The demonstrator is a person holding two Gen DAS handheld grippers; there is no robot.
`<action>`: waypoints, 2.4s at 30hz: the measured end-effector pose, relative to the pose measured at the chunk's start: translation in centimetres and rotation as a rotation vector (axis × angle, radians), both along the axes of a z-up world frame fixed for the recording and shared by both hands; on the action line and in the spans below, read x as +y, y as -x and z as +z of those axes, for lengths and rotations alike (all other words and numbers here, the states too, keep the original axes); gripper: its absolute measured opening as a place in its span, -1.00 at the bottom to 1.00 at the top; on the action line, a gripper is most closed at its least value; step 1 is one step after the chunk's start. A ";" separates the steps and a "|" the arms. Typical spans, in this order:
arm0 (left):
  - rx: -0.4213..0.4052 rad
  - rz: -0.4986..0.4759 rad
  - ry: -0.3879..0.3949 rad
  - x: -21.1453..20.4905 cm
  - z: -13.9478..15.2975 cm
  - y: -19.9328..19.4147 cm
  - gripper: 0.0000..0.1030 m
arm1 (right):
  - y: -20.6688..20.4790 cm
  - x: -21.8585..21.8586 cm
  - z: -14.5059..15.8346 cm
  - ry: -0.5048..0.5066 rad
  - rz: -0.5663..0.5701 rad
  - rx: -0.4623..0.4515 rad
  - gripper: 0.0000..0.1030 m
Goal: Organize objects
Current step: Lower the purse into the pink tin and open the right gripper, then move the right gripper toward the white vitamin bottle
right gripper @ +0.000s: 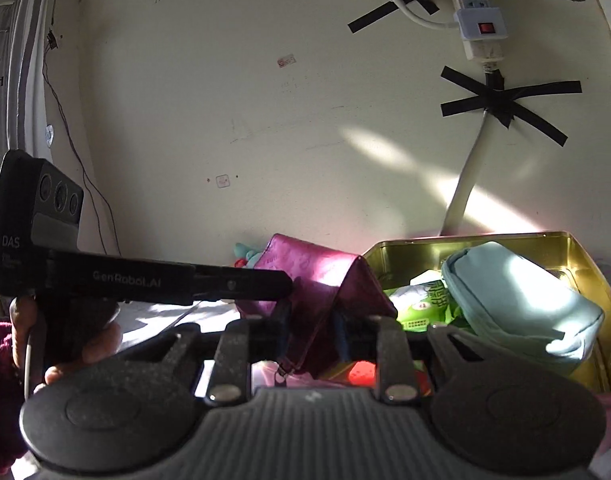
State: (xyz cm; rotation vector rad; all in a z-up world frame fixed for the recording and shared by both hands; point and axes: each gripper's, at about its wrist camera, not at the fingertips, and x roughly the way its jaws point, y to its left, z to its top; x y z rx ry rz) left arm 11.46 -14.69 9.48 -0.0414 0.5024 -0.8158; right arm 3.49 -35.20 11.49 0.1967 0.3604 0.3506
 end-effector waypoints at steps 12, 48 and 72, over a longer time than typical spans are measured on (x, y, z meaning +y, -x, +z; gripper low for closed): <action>0.003 0.075 -0.204 -6.3 -3.7 -2.0 0.05 | -2.3 -6.6 -3.5 -0.018 -0.299 0.002 -0.11; -0.034 0.562 -0.354 9.1 -4.8 3.1 0.24 | 2.5 5.4 -2.8 0.028 -0.207 0.026 -0.05; 0.014 0.801 -0.361 22.4 -7.3 -0.3 0.27 | -3.0 18.5 -2.8 0.217 0.052 0.083 -0.02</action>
